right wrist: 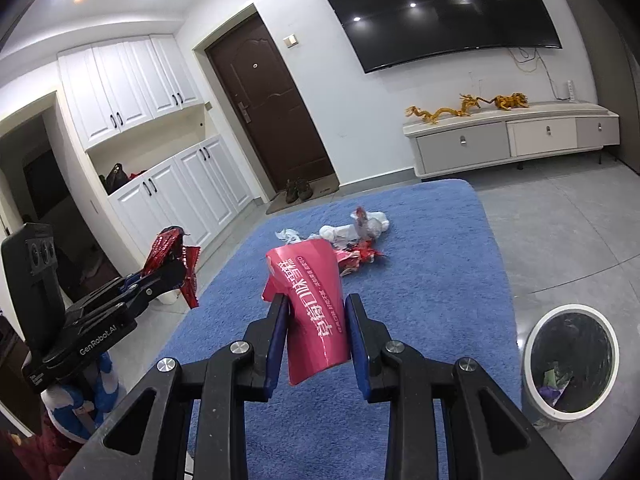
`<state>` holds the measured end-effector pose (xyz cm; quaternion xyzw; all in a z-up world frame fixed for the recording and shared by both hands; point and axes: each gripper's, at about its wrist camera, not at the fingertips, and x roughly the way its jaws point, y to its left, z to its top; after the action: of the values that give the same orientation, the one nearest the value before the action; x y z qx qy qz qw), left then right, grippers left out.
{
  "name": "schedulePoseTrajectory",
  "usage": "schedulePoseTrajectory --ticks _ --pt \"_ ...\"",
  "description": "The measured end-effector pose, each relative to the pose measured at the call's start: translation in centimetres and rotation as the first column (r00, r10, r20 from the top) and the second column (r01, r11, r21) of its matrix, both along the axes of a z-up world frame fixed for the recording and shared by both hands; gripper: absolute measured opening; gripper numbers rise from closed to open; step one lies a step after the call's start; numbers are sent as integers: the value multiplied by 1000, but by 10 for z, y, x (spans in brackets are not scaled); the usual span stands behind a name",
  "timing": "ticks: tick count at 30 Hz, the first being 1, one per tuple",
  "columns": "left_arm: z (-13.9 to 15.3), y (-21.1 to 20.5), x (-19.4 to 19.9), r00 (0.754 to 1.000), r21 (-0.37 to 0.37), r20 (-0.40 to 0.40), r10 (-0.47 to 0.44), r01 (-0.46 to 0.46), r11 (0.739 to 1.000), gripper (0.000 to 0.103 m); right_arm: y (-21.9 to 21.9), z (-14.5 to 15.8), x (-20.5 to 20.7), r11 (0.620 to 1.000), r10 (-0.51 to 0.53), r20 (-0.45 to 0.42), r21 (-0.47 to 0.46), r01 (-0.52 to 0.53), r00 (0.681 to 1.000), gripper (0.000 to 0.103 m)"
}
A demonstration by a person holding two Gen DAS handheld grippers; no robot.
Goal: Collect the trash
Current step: 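Carry both items over the metal bin and open both grippers to drop them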
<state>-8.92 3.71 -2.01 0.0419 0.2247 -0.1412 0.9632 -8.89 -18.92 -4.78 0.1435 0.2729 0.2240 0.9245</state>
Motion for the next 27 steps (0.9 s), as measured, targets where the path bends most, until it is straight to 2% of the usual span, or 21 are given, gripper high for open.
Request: schedulePoseTrajectory --ticks 9,17,23,27 --pt "-4 -23 4 999 54 1 -39 38 998 24 -35 -6 -2 996 -86 -5 23 86 996 27" --pt "-17 -65 26 989 87 -74 -126 133 987 24 -76 -24 -2 983 -161 -43 81 164 986 28" --pt "-33 -115 49 963 104 -158 -218 236 966 24 -120 -50 -1 954 -254 -111 133 267 961 28" --pt "-42 -163 70 927 86 -219 -306 330 940 24 -157 -62 -4 920 -351 -146 129 369 925 28"
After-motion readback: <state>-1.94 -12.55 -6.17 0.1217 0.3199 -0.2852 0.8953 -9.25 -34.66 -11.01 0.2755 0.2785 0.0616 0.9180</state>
